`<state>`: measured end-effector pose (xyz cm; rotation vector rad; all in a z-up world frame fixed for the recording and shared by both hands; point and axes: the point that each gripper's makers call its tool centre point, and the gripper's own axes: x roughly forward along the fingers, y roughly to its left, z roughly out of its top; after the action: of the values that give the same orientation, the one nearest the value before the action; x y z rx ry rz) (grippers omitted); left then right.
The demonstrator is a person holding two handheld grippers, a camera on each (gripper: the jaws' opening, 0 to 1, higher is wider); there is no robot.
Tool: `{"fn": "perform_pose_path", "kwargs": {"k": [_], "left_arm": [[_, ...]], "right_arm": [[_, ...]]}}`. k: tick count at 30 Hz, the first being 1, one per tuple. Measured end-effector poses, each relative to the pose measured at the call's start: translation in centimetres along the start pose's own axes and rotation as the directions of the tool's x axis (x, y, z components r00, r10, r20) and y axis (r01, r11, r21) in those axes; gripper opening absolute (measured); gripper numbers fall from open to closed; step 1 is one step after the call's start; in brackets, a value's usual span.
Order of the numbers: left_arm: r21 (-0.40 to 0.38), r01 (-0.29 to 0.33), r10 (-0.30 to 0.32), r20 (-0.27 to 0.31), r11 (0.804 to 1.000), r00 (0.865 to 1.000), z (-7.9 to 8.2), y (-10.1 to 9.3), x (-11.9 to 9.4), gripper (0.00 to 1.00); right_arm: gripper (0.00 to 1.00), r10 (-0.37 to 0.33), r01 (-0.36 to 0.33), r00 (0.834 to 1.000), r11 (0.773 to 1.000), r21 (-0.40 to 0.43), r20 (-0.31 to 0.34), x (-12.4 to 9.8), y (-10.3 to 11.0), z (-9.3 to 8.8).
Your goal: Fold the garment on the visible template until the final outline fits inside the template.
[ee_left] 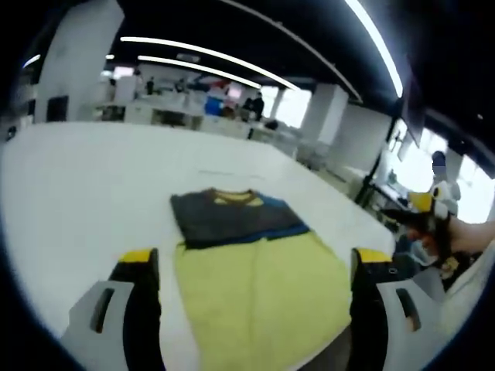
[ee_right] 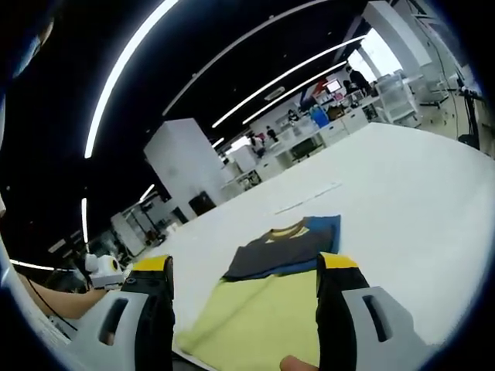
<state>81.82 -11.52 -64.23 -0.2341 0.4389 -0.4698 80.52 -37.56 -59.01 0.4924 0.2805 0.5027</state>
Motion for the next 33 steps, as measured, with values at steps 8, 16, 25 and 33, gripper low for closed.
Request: {"fn": "perform_pose_path", "kwargs": {"k": [8, 16, 25, 33], "left_arm": [[-0.020, -0.012, 0.012, -0.025, 1.000, 1.000, -0.7, 0.3, -0.2, 0.99], [-0.044, -0.013, 0.010, -0.071, 0.999, 0.997, -2.1, 0.3, -0.3, 0.98], [-0.068, -0.006, -0.004, -0.156, 0.998, 0.988, -4.9, 0.0, -0.7, 0.96], [-0.070, 0.000, -0.015, -0.205, 0.998, 0.979, -6.6, 0.0, -1.1, 0.96]], "right_arm": [[0.75, -0.013, 0.013, 0.999, 1.000, 0.005, -0.031, -0.1, -0.6, -0.7], [0.73, -0.079, 0.081, 0.964, 0.997, -0.003, -0.253, -1.2, -2.8, -4.8], [0.65, -0.133, 0.085, 0.882, 0.988, -0.125, -0.452, -2.7, -4.4, -8.9], [0.63, -0.154, 0.041, 0.787, 0.979, -0.198, -0.597, -4.0, -4.9, -12.5]]}}
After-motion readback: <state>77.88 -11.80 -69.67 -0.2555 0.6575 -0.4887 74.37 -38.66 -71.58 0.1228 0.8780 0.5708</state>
